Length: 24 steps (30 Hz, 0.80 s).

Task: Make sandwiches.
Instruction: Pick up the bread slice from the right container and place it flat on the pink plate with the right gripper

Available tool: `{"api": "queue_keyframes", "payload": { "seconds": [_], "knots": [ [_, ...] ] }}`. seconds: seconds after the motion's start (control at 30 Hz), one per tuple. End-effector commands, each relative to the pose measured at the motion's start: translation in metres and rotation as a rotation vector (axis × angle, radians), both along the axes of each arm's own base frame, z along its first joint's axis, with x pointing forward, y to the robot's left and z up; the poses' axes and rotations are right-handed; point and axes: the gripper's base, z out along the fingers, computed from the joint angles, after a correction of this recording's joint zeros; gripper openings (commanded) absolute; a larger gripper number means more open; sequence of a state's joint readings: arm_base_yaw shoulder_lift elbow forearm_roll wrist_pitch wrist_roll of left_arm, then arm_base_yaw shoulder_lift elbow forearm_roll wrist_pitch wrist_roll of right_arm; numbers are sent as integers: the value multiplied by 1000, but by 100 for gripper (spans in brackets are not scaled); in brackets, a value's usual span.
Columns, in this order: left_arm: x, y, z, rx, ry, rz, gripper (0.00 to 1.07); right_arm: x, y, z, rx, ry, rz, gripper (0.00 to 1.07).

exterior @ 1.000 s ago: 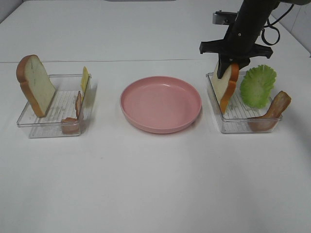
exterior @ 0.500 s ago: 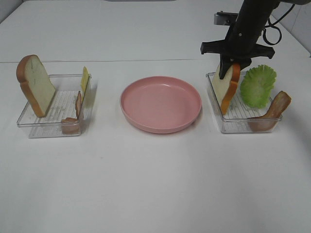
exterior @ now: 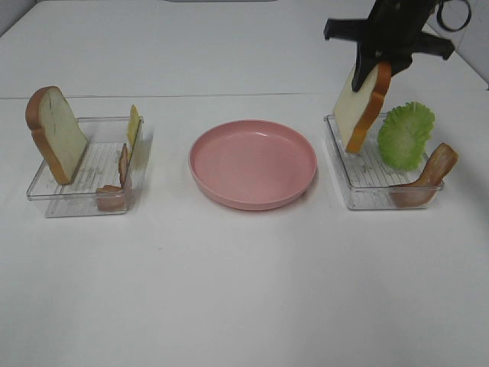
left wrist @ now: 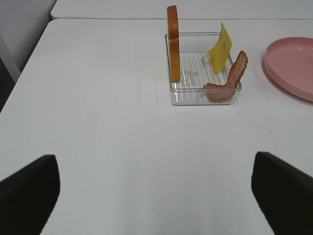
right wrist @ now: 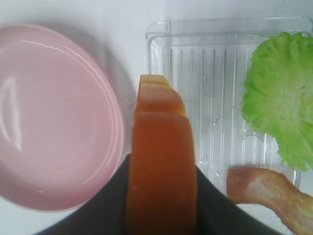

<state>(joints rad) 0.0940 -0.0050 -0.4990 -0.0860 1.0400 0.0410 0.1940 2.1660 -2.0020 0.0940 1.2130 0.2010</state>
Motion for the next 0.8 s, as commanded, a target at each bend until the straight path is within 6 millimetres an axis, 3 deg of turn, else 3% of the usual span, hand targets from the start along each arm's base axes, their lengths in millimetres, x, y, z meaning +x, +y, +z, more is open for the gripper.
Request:
{"api": "queue_keyframes", "payload": {
  "seconds": [0.03, 0.1, 0.2, 0.27, 0.37, 0.53, 0.57, 0.63, 0.8],
  "knots": [
    [-2, 0, 0, 1, -19, 7, 100, -16, -3, 33, 16, -6, -16, 0],
    [-2, 0, 0, 1, -19, 7, 100, -27, -4, 62, 37, -68, -18, 0],
    [-2, 0, 0, 1, -19, 7, 100, -31, -4, 70, 52, -83, -18, 0],
    [-2, 0, 0, 1, -19, 7, 100, -48, 3, 102, 159, -135, 0, 0],
    [-2, 0, 0, 1, -19, 7, 100, -59, 20, 112, 210, -176, 55, 0],
    [-2, 0, 0, 1, -19, 7, 100, -66, 50, 107, 237, -223, 110, 0],
    [-2, 0, 0, 1, -19, 7, 100, -67, 67, 98, 253, -228, 137, 0],
    [-2, 0, 0, 1, -19, 7, 100, -66, 78, 87, 268, -238, 146, 0],
    [-2, 0, 0, 1, -19, 7, 100, -60, 91, 64, 308, -231, 144, 0]
  ]
}}
